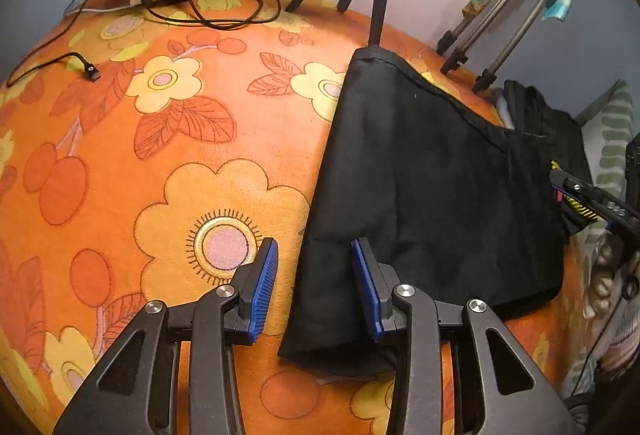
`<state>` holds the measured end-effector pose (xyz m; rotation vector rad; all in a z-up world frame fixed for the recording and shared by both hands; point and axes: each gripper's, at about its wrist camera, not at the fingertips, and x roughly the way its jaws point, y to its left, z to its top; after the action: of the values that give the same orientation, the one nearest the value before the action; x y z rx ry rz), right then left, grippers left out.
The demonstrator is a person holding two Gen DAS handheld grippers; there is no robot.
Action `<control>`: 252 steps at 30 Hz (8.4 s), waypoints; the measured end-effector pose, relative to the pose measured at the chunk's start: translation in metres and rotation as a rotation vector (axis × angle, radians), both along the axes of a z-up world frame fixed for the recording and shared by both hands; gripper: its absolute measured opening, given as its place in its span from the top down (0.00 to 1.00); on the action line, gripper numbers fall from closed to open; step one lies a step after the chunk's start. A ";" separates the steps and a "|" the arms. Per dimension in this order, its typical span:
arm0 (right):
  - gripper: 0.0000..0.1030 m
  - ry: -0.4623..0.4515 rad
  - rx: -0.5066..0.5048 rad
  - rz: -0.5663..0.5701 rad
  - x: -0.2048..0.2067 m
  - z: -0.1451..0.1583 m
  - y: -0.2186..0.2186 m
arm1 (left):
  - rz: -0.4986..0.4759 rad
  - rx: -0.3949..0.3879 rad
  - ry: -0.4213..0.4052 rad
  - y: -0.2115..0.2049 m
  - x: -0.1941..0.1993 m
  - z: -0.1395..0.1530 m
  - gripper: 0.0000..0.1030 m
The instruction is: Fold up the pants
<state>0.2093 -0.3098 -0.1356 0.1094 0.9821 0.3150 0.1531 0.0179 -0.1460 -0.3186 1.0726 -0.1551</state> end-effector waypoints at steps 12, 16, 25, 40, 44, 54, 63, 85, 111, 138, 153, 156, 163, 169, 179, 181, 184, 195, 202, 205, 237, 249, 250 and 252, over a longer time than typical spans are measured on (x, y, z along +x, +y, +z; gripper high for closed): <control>0.44 0.118 0.061 0.179 0.015 0.011 0.174 | 0.050 -0.186 0.015 0.019 0.005 -0.004 0.66; 0.44 0.195 0.029 0.178 0.029 -0.001 0.210 | 0.042 -0.222 0.018 0.020 0.005 -0.005 0.67; 0.44 0.298 -0.126 0.155 0.042 -0.030 0.245 | 0.022 -0.283 0.006 0.014 0.001 -0.001 0.71; 0.59 0.386 -0.264 0.220 0.051 -0.053 0.281 | 0.009 -0.291 -0.037 0.011 -0.011 0.014 0.74; 0.80 0.385 -0.255 0.224 0.052 -0.053 0.278 | -0.002 -0.262 -0.048 0.007 -0.011 0.016 0.74; 0.94 0.353 -0.093 0.193 0.047 -0.036 0.249 | 0.009 -0.198 -0.033 -0.005 -0.010 0.009 0.57; 0.95 0.287 0.045 0.157 0.043 -0.004 0.218 | -0.044 -0.174 -0.167 -0.032 -0.019 0.041 0.90; 0.96 0.125 0.228 -0.104 0.005 0.047 -0.011 | -0.354 -0.216 -0.267 -0.212 -0.017 0.072 0.92; 0.95 0.136 0.197 -0.223 -0.036 -0.018 -0.113 | -0.693 0.008 -0.194 -0.301 -0.073 0.034 0.86; 0.90 0.016 -0.006 -0.048 -0.031 -0.018 -0.058 | -0.471 0.020 -0.142 -0.211 -0.024 0.018 0.86; 0.58 -0.089 0.126 -0.125 -0.050 0.016 -0.094 | -0.350 -0.063 -0.208 -0.168 0.000 0.068 0.68; 0.68 -0.157 0.176 -0.071 -0.040 0.035 -0.088 | -0.380 -0.060 -0.175 -0.177 0.003 0.056 0.68; 0.70 -0.125 0.118 -0.036 0.019 0.015 -0.056 | -0.488 0.006 -0.138 -0.197 -0.008 0.037 0.68; 0.87 -0.064 0.107 -0.145 0.052 -0.010 -0.073 | -0.528 0.035 -0.137 -0.189 -0.025 0.031 0.68; 0.57 -0.081 0.128 -0.168 0.026 0.013 -0.084 | -0.485 -0.034 -0.116 -0.156 -0.037 0.053 0.68; 0.52 -0.071 0.148 -0.177 0.008 0.019 -0.092 | -0.440 -0.063 -0.130 -0.146 -0.027 0.061 0.68; 0.48 -0.032 0.213 -0.196 -0.018 0.021 -0.106 | -0.394 -0.132 -0.113 -0.140 -0.005 0.064 0.68; 0.37 0.092 0.167 -0.154 -0.048 -0.017 -0.093 | -0.296 -0.135 -0.071 -0.160 0.047 0.041 0.59; 0.37 0.136 0.205 -0.147 -0.035 -0.037 -0.096 | -0.278 -0.146 -0.027 -0.163 0.059 0.025 0.59; 0.37 0.154 0.205 -0.142 -0.029 -0.043 -0.096 | -0.275 -0.147 -0.022 -0.163 0.064 0.021 0.59; 0.62 0.134 0.350 -0.061 -0.028 -0.054 -0.091 | -0.252 -0.192 -0.035 -0.163 0.078 0.007 0.49; 0.80 0.102 0.361 -0.060 -0.024 -0.055 -0.084 | -0.215 -0.173 -0.055 -0.165 0.073 0.009 0.87; 0.82 0.093 0.362 -0.053 -0.025 -0.052 -0.083 | -0.216 -0.166 -0.065 -0.166 0.072 0.011 0.89; 0.83 0.070 0.339 -0.045 -0.028 -0.046 -0.079 | -0.221 -0.146 -0.087 -0.169 0.069 0.016 0.90</control>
<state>0.1815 -0.3890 -0.1815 0.4526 0.9875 0.4371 0.2221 -0.1513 -0.1299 -0.3211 1.0105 -0.4430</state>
